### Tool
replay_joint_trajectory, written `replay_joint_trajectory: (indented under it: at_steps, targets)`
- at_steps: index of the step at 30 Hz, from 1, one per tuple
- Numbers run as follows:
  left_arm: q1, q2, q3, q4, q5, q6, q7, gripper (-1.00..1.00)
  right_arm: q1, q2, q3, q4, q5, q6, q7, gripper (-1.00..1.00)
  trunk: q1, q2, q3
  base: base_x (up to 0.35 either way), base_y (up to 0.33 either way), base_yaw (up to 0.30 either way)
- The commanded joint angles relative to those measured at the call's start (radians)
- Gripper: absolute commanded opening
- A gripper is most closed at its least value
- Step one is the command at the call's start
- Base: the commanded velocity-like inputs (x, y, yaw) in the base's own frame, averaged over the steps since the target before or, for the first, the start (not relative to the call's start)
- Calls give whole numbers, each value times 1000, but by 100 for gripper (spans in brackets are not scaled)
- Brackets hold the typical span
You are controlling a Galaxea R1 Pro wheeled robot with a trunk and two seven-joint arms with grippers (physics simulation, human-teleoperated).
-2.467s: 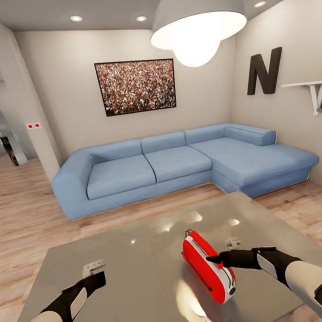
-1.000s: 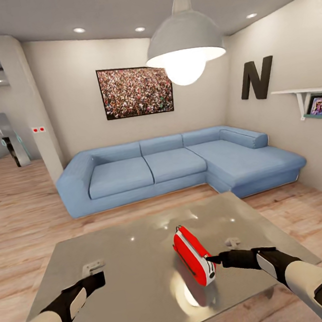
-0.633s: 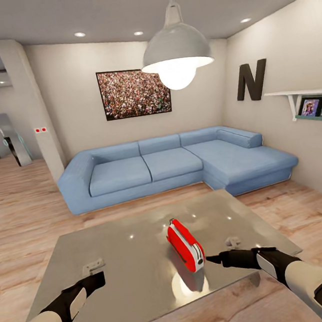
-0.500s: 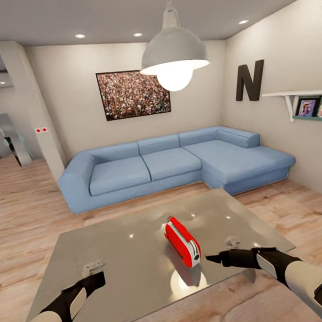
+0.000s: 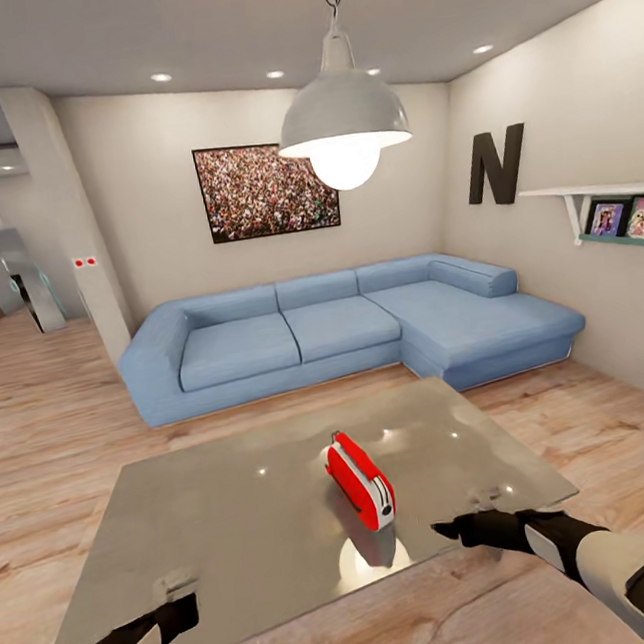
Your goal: Turn on the radio receiver that's on the table in the living room.
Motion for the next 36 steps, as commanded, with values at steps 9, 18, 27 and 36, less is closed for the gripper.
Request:
replay_joint_trajectory:
  at_steps: [9,18,27,36]
  targets:
    - [171,27,0,36,0,-62,0,-100,65,0,0,46,62,-56,-61,100,-35,63,28,0,0,0]
    - [371,29,0,38,0,-218,-1,-100,213,1,0,48,69,-112,-336,100,-69,126,57,0,0,0]
    - [481,29,0,38,0,-308,0,-100,367,14,0,48,74,-124,-517,100,-104,189,85,0,0,0]
    - [490,22,0,38,0,-309,1,-100,462,58,0,49,69,-120,-562,100,-127,231,104,0,0,0]
